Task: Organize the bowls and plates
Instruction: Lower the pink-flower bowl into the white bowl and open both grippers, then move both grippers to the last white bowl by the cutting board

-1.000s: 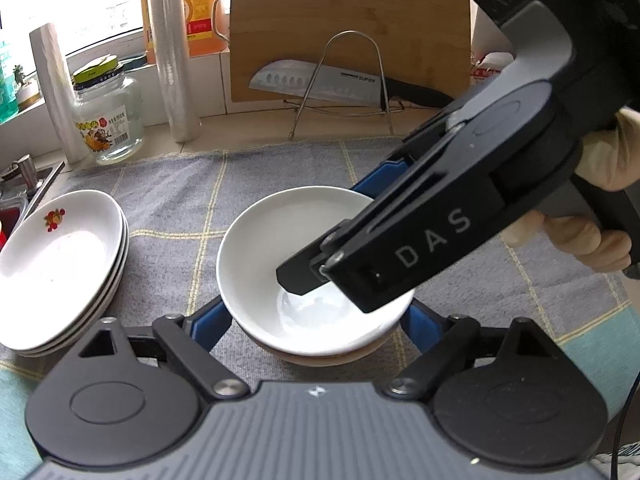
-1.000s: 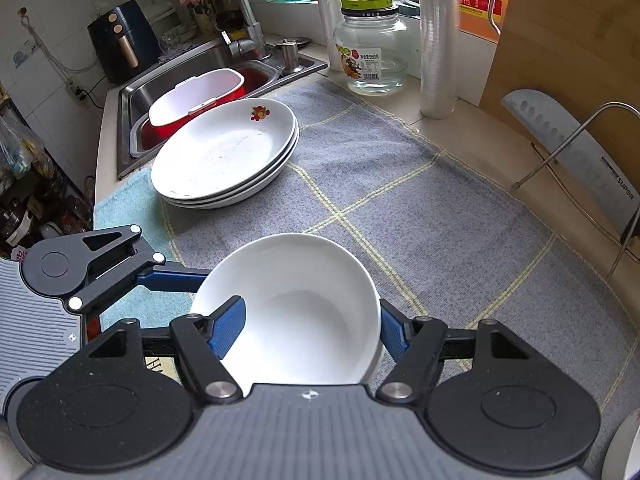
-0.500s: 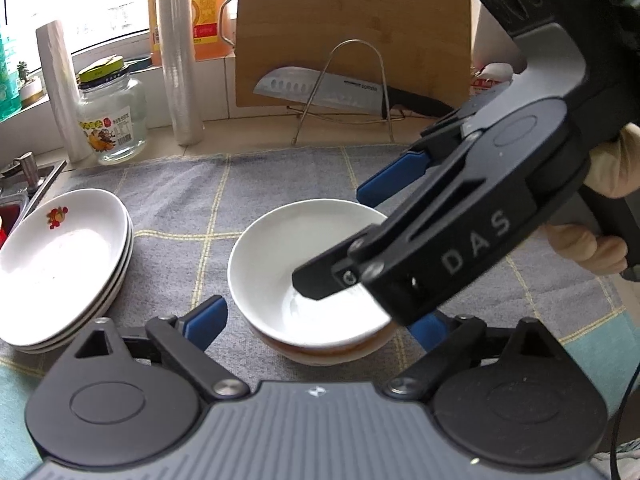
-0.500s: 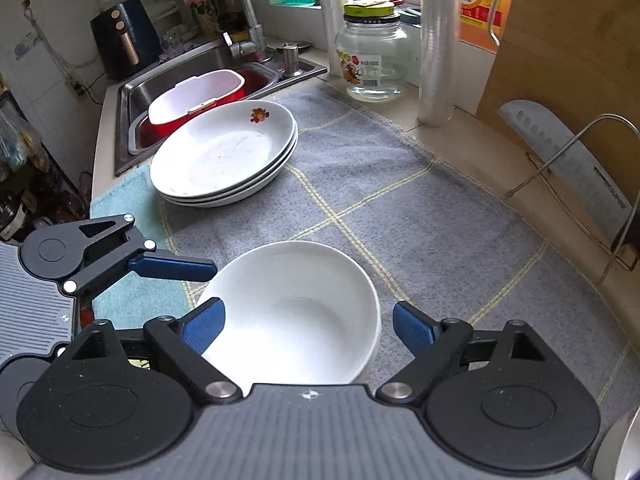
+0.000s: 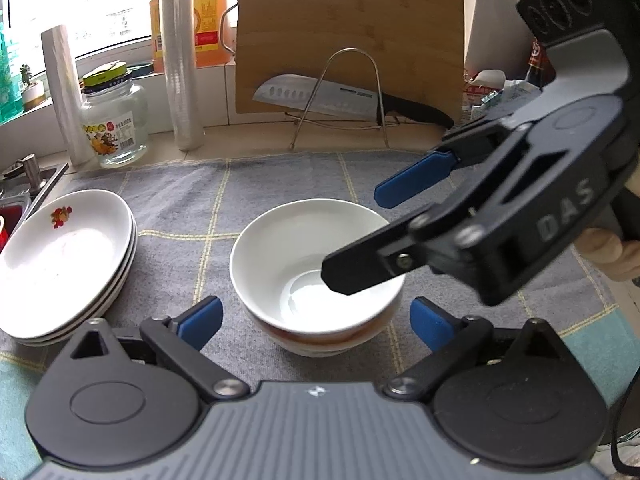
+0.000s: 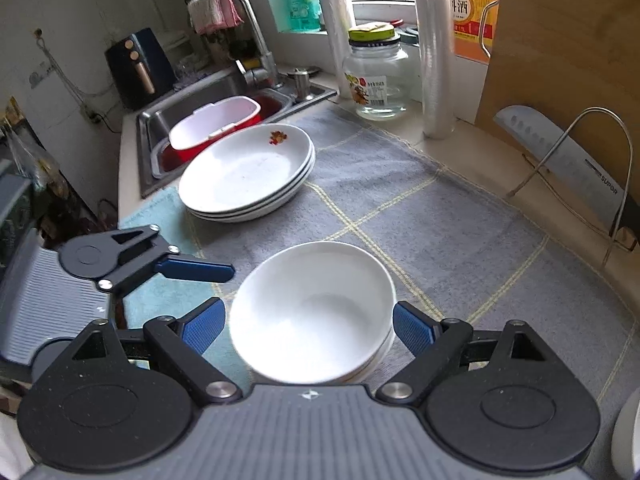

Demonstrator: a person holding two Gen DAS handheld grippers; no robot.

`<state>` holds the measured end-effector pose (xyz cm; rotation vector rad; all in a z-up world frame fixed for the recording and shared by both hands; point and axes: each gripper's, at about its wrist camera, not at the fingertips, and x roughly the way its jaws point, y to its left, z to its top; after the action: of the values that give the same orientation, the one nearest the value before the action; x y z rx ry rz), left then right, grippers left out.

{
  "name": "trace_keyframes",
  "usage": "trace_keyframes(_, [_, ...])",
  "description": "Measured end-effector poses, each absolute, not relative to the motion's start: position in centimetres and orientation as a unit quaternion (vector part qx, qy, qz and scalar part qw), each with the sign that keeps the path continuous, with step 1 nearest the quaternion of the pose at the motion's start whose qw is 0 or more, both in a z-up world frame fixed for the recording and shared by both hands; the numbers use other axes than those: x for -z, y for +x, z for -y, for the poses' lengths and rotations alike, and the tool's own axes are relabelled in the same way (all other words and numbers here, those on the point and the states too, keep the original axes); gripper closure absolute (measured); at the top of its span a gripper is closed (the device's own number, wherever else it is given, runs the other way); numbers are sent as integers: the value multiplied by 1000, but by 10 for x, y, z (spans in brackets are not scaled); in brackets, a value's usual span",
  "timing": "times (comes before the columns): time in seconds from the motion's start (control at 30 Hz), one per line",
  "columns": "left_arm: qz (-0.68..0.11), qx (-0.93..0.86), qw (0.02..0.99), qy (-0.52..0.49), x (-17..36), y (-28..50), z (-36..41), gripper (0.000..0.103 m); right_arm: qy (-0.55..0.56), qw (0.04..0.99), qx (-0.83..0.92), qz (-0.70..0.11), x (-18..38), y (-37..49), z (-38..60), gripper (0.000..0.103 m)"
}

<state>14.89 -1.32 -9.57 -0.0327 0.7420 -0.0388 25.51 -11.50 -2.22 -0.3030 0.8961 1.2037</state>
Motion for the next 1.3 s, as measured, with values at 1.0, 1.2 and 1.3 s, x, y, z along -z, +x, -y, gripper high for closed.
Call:
trace_keyframes(1.0, [-332,76,940,3,71,149,71,3,-76,805,-449,-379,12,250,224,0])
trace_keyframes(1.2, [-314,175,933,23,71,171,89,3,-44,857,-336,-389,14,252,267,0])
trace_keyframes(1.3, [-309,213,926,32,73,178,100,2,-32,873,-287,-392,13,249,286,0])
